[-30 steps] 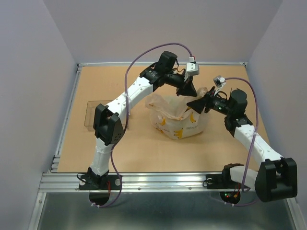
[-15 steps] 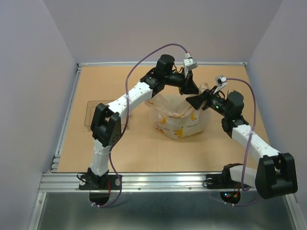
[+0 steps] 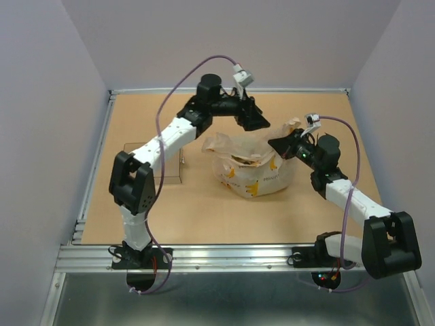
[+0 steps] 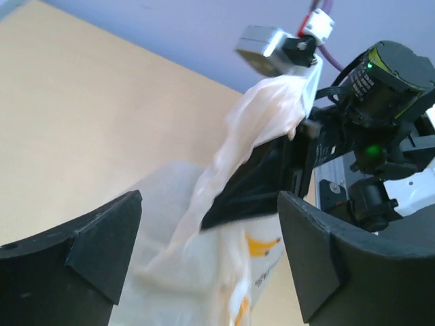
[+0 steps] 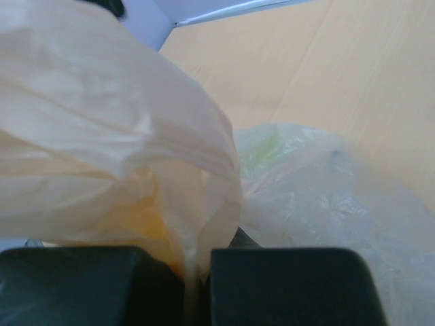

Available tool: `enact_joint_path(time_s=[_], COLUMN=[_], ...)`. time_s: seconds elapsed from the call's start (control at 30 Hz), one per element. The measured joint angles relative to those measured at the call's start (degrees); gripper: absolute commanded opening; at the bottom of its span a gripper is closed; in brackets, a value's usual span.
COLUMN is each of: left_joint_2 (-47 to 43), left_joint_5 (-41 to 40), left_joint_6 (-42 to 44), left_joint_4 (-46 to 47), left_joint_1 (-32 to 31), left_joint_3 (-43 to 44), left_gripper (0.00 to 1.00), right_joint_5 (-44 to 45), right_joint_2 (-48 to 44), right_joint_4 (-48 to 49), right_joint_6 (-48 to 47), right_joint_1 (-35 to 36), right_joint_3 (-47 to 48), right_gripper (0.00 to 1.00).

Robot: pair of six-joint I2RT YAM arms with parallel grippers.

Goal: Place the fake fruits into the plastic bag and tie a complex knot

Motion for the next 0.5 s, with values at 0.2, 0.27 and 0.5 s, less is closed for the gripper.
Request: enact_joint_path(time_s=[0.2,0.27,0.5], left_joint_2=[-16.5,-22.1,-34.9], left_joint_5=[3.3,3.9,4.9], left_joint_6=[13.9,25.3,55.2], left_joint_4=[-11.8,-20.7,-38.8], left_joint_1=[16.3,21.6,22.0], left_joint_3=[-7.7,-7.7,-22.0], left_gripper=[0.99,0.99,0.99], right_joint_5=[-2.0,-2.8,-5.7], right_joint_2=[0.0,0.0,0.0], right_joint_4=[-0.4,-0.8,-2.3], right_joint_6=[-1.2,-2.1,-4.9], right_joint_1=[0.0,0.0,0.0], right_joint_3=[0.0,0.0,0.0], right_gripper=[0.00,0.00,0.00])
